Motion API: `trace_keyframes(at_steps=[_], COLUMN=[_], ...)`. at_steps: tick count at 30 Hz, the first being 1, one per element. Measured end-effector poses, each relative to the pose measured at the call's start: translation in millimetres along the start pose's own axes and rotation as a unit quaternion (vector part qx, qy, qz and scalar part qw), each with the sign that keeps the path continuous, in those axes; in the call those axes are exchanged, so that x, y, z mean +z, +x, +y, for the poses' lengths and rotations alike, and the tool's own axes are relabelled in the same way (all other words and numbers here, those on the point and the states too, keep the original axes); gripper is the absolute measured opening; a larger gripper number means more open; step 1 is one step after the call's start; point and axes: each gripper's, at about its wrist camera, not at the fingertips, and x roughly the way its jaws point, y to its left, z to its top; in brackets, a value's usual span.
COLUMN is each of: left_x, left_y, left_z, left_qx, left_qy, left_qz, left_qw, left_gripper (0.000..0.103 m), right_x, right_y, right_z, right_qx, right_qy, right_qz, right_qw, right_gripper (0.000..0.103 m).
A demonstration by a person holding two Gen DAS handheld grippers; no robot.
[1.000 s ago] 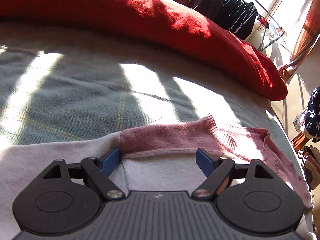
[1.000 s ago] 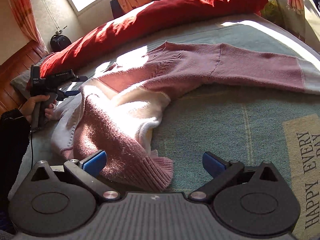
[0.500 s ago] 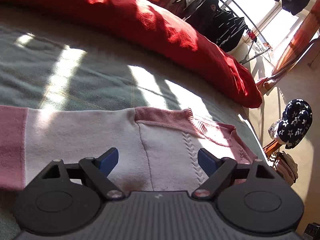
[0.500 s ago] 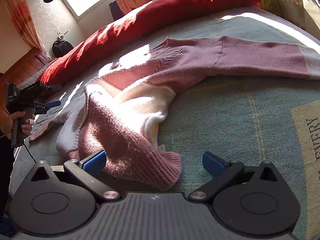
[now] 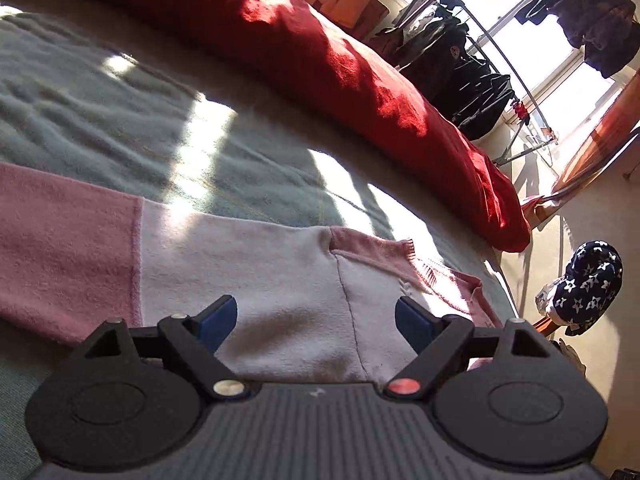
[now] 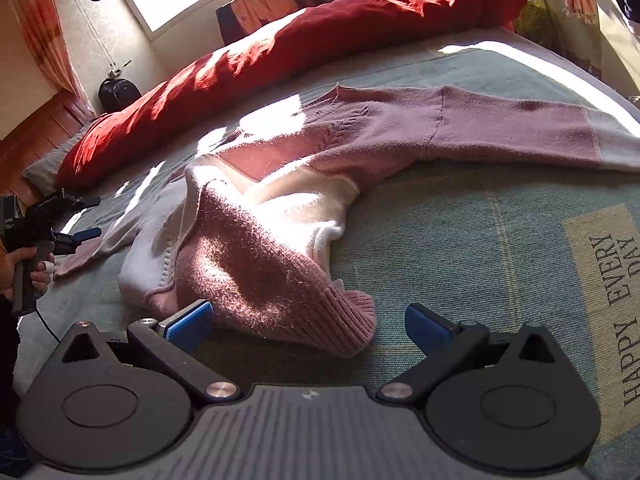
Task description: Fold clothes
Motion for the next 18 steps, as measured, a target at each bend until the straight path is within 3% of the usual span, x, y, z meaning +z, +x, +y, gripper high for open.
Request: trace_keyframes(at_steps=[3, 6, 12, 15, 18], left_x=[-7.0, -5.4, 10.8, 15.8, 19.1], left_y=[12.7, 3.0, -54.3, -75.1, -74.2], left_z=[14.3, 28.3, 51.5, 72.2, 96.8], left_qx=[0.038, 0.062, 0.106, 0.093, 0.1], left_qy=[0.004, 0.006, -0.021, -0.054, -0.085], left_qz=[0.01, -0.006, -0.059, -0.085, -0.083], left_qw=[0.9992, 0.998, 0.9923, 0.9905, 0.9879], left_gripper=[0.086, 0.082, 0.082, 0.084, 0.085], right_x=[1.9, 3.7, 7.4, 10.0, 12.3], right_y=[1.8, 3.5, 7.0, 10.3, 13.8], right_z=[2.6, 5.0, 9.8, 13.7, 22.2], right_qx=[0.0, 0.001, 0.001, 0.005, 0.008], right_qy=[-0.005, -0.009, -0.018, -0.023, -0.035], right_qz=[0.0, 0.001, 0.001, 0.002, 0.004], right_qw=[1.0, 1.0, 1.0, 1.0, 0.999], right_gripper=[0.103, 0.103, 0.103, 0.103, 0.103])
